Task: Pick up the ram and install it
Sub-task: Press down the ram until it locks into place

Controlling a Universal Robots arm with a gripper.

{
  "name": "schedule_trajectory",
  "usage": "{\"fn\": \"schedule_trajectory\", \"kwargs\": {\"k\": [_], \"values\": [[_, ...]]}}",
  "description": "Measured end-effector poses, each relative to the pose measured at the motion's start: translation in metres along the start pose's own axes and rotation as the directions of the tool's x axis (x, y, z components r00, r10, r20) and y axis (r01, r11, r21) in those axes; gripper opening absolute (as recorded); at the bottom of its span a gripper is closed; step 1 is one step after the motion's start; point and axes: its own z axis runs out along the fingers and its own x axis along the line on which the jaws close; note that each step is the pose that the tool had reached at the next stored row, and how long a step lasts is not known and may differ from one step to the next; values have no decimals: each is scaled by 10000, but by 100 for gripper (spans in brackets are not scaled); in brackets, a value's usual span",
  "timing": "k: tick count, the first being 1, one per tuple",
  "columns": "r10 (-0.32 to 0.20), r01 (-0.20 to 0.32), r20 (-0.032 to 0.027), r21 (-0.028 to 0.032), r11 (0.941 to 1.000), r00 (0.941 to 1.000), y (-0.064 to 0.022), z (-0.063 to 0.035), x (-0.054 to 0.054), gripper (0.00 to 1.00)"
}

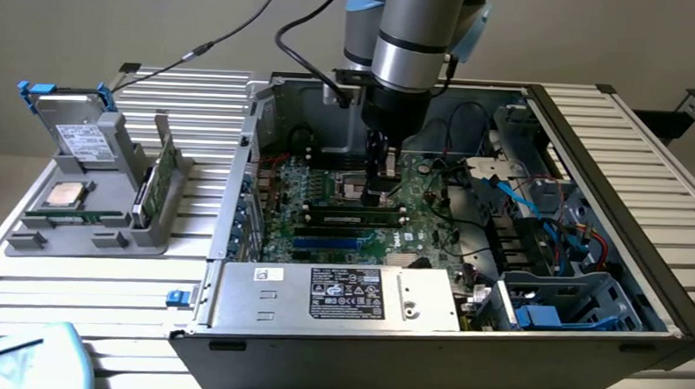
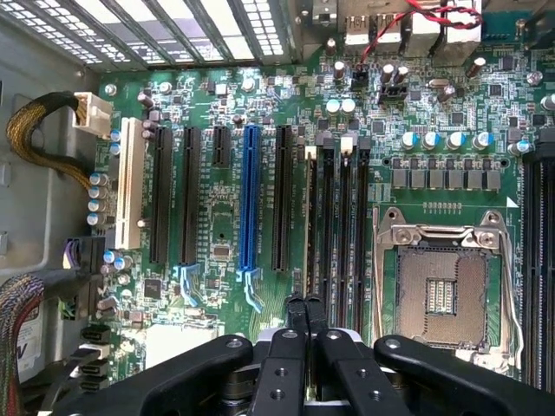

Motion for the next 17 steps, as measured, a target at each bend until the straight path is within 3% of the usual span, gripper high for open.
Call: {"fn": "schedule_trajectory", "kwargs": {"k": [10, 17], "values": [[707, -707, 84, -56, 9975, 9975, 3, 1, 0, 10], [1193, -1193, 145, -39, 9929, 9928, 4, 1, 0, 10]]}}
